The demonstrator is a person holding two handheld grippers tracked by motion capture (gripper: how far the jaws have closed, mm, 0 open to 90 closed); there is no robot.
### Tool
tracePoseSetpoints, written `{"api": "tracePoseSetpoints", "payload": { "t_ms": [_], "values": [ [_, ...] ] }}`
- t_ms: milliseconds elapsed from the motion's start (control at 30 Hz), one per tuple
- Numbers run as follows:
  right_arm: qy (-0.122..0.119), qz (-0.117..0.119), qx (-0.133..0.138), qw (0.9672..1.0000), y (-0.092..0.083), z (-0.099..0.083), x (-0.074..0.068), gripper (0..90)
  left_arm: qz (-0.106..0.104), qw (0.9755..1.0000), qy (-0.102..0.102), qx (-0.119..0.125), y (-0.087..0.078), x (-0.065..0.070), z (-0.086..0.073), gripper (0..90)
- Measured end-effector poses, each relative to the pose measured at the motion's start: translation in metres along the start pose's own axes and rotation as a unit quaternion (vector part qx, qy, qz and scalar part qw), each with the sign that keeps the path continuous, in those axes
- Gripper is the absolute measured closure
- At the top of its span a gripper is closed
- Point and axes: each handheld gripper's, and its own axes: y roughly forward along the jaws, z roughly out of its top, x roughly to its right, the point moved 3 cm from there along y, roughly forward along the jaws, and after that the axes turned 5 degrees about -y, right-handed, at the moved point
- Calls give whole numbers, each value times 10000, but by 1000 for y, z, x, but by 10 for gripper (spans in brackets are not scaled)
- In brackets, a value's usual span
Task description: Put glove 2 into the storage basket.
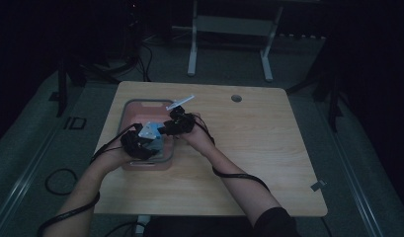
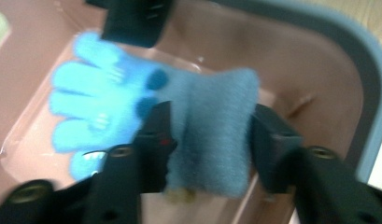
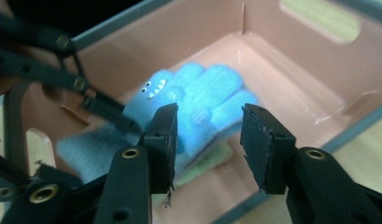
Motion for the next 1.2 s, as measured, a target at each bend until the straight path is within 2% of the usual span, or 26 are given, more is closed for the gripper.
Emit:
{"api": "tracePoseSetpoints", "payload": {
  "t_ms": [33,100,133,267,333,367,433,500,667,767,833,900,1033,1100,1200],
  "values": [
    [-37,-6,36,10000,-3,0,0,553,109,9998,-99,107,-2,0,2,420],
    [-104,14,61,9999,-8,-1,-1,506,139,9991,-268,311,-7,1,7,350],
    [-115,7,62,9999,-12,-1,-1,487,154,9985,-384,367,-9,1,9,288],
    [-169,79,185,9997,-24,-3,-2,399,297,9957,-680,559,-17,6,18,155],
    [-230,86,261,9994,-30,-4,-3,365,205,9945,-794,647,-19,10,23,115],
    [-250,90,278,9993,-32,-5,-4,347,46,9942,-828,690,-20,12,25,74],
    [-257,76,281,9992,-34,-8,-4,271,-18,9937,-825,763,-20,16,28,18],
    [-337,62,257,9991,-36,-12,-5,218,-13,9940,-772,777,-18,20,30,17],
    [-289,60,374,9989,-45,-21,-1,146,-34,9930,-721,935,-15,29,36,11],
    [-282,-8,373,9989,-50,-28,2,142,-65,9922,-714,1017,-14,35,40,11],
    [-364,-82,345,9987,-54,-33,5,141,-96,9923,-665,1044,-12,40,44,11],
    [-324,-100,359,9988,-58,-37,6,141,-176,9919,-650,1074,-10,45,46,12],
    [-369,-261,348,9984,-66,-45,11,141,-137,9915,-670,1108,-5,55,52,12],
    [-365,-271,324,9984,-70,-49,13,141,-211,9905,-712,1159,-2,61,56,12],
    [-423,-339,246,9982,-73,-56,16,141,-195,9899,-678,1226,0,68,60,12]
  ]
}}
